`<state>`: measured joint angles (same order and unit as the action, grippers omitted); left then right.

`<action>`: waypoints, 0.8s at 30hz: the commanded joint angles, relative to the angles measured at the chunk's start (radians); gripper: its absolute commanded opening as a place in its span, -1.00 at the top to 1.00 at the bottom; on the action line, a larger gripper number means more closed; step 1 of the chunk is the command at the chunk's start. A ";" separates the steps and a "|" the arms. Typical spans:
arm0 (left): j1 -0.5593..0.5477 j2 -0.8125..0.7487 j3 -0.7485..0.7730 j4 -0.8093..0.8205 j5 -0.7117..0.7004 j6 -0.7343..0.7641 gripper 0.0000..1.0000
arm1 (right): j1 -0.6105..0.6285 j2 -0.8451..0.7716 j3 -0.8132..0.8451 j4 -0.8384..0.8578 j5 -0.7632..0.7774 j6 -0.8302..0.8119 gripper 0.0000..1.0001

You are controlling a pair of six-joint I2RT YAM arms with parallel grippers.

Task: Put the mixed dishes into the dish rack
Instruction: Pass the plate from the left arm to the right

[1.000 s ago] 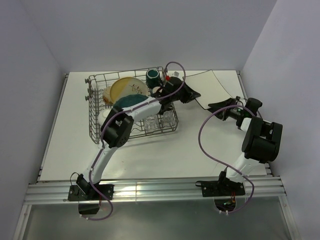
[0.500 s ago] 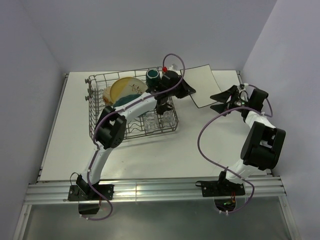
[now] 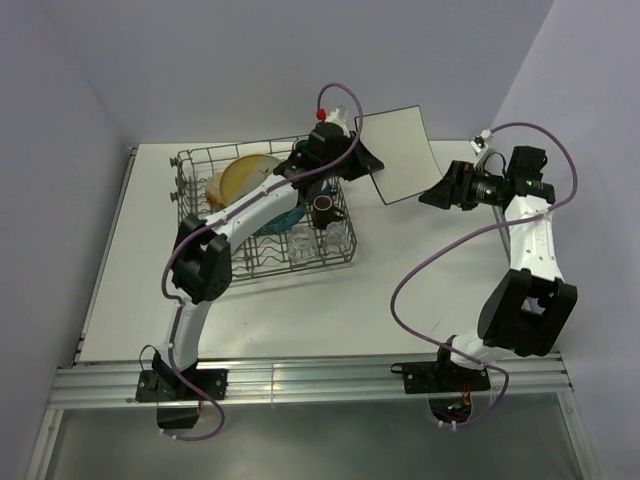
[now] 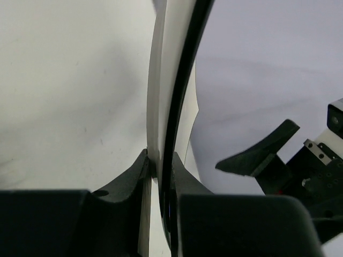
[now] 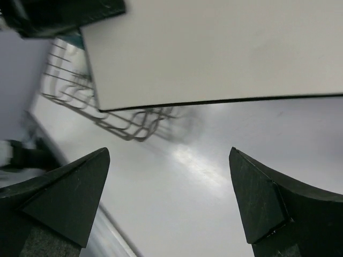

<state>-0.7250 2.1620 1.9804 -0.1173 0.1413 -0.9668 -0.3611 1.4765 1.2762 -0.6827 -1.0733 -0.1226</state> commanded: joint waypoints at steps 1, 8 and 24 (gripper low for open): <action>0.012 -0.220 0.045 0.266 0.076 0.059 1.00 | 0.028 -0.088 0.104 -0.081 0.113 -0.299 -1.00; 0.030 -0.453 -0.153 0.255 0.109 0.209 1.00 | 0.027 -0.065 0.193 0.273 0.075 -0.336 -1.00; 0.116 -1.024 -0.709 0.288 0.119 0.238 1.00 | 0.246 0.196 0.528 0.689 -0.351 0.480 -0.83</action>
<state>-0.6079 1.2423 1.2892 -0.0612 0.2207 -0.7181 -0.1856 1.6932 1.8561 -0.3485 -1.3159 -0.0048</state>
